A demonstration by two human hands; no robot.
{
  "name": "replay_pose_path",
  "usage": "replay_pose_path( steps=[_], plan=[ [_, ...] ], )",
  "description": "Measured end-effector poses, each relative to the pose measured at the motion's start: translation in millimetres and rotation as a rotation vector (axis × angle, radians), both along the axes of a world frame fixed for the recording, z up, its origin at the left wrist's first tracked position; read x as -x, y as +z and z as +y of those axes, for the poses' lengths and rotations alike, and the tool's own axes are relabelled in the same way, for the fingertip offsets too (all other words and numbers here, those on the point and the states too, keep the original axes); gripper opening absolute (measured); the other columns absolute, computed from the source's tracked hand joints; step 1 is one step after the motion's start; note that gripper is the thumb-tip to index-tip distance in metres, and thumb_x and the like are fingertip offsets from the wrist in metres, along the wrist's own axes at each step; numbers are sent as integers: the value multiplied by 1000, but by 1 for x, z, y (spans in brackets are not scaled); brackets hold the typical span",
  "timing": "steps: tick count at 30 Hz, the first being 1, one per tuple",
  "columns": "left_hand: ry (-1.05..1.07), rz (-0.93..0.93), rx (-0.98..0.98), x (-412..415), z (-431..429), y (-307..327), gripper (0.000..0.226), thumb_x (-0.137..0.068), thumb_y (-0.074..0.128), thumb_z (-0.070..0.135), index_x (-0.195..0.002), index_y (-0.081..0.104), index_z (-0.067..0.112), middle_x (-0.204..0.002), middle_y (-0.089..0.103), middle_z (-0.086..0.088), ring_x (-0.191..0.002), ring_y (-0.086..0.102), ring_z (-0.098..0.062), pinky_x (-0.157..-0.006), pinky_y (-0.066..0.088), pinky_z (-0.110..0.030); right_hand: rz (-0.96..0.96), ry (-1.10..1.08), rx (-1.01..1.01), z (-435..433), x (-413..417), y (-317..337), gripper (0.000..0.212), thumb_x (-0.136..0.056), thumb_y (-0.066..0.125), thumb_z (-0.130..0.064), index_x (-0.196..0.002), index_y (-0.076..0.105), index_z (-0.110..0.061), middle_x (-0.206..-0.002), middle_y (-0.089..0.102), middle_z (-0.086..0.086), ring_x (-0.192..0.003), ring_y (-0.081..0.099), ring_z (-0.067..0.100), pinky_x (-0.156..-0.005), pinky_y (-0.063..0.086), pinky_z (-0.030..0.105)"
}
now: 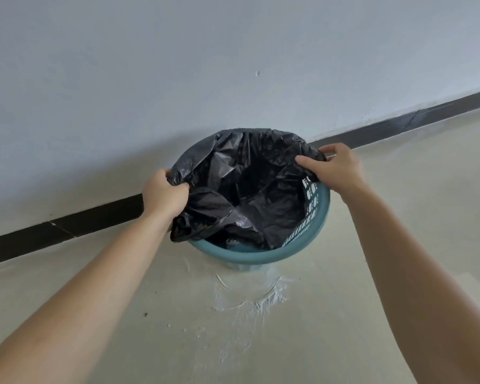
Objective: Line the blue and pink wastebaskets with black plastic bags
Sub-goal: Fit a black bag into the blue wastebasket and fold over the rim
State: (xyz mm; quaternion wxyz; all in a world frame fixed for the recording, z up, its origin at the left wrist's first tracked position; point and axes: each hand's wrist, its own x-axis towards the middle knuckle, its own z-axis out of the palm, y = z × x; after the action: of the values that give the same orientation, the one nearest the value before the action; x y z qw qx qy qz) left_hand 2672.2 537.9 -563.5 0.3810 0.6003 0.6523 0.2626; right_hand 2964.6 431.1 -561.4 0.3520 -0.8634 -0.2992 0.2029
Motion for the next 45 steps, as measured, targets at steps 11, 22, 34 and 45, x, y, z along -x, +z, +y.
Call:
replay_pose_path(
  steps=[11, 22, 34, 45],
  plan=[
    [-552, 444, -395, -21, -53, 43, 68, -86, 38, 75, -125, 56, 22, -111, 65, 0, -105, 61, -20, -87, 47, -38, 453, -97, -314, -3, 24, -8, 55, -63, 80, -52, -107, 68, -21, -102, 74, 0, -95, 72, 20, -91, 58, 46],
    [-795, 133, -929, -59, -121, 9, 13, -84, 63, 7, -86, 74, 13, -73, 52, -1, -59, 48, -17, -46, 43, -30, 819, -227, -548, -31, 21, -30, 23, -99, 57, -10, -115, 72, -6, -96, 74, 8, -74, 67, 14, -69, 57, 23],
    [-940, 327, -1398, -30, -143, -26, 23, -90, 64, 20, -107, 73, 7, -68, 55, -4, -59, 45, -24, -52, 32, -37, 649, -381, -251, -40, 23, -53, 9, -94, 58, -19, -95, 66, -17, -71, 56, -2, -55, 48, 9, -54, 43, 24],
    [-956, 375, -1481, -1, -138, -41, 16, -83, 68, 3, -94, 75, 13, -74, 63, -2, -59, 51, -22, -54, 39, -37, 731, -221, -339, -38, 40, -55, 12, -92, 63, -6, -89, 75, -8, -80, 63, 9, -68, 51, 21, -64, 54, 29]
  ],
)
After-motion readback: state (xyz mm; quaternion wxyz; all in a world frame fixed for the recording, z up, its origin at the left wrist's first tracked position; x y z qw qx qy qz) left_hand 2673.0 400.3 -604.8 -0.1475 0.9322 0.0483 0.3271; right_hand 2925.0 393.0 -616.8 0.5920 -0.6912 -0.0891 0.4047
